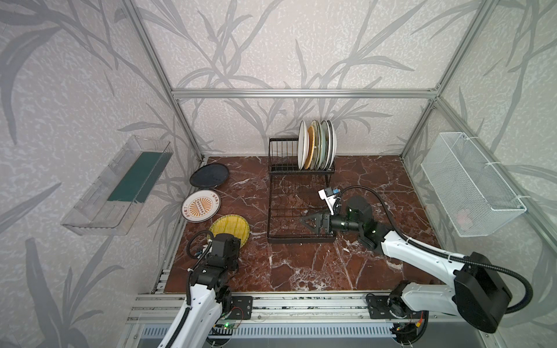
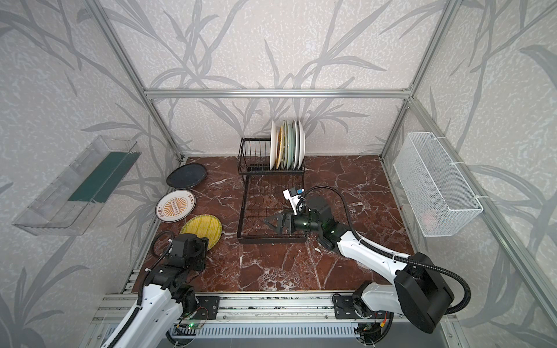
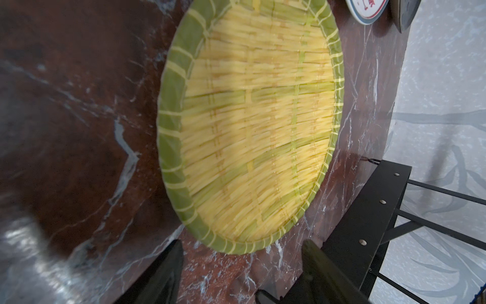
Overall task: Load plates into a dish rack
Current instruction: Pick up the plate from the middle-left of the table.
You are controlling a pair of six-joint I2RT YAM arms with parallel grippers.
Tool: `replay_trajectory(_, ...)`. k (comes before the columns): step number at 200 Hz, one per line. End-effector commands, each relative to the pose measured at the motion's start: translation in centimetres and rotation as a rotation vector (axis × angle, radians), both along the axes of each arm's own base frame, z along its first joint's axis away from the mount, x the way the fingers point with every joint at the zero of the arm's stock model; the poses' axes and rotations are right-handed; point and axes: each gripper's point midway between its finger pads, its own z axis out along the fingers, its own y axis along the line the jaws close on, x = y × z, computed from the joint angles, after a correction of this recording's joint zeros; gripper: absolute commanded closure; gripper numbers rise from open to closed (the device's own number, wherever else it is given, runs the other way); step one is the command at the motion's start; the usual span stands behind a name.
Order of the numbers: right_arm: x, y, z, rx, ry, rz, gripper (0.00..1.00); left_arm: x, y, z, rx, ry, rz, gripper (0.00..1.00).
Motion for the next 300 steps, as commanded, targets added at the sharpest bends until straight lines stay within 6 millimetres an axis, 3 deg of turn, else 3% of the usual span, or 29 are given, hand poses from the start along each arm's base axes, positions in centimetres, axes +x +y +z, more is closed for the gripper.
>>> replay_trajectory(1,0.2,0.6,1.5,0.038,-0.028,0.019,0.01,0.9,0.5,-0.1,-0.007,-0.028,0.051,0.29)
replay_trajectory(72,0.4,0.8,0.9,0.035,-0.007,0.02,0.01,2.3,0.5,-1.0,-0.026,0.011,0.101,0.32)
replay_trajectory(224,2.1,-0.7,0.6,0.037,0.013,-0.029,0.01,2.9,-0.4,-1.4,-0.054,0.035,0.07,0.73)
replay_trajectory(300,2.4,-0.5,0.4,0.044,0.023,-0.034,0.01,3.7,-1.3,0.7,-0.056,-0.014,-0.004,0.89)
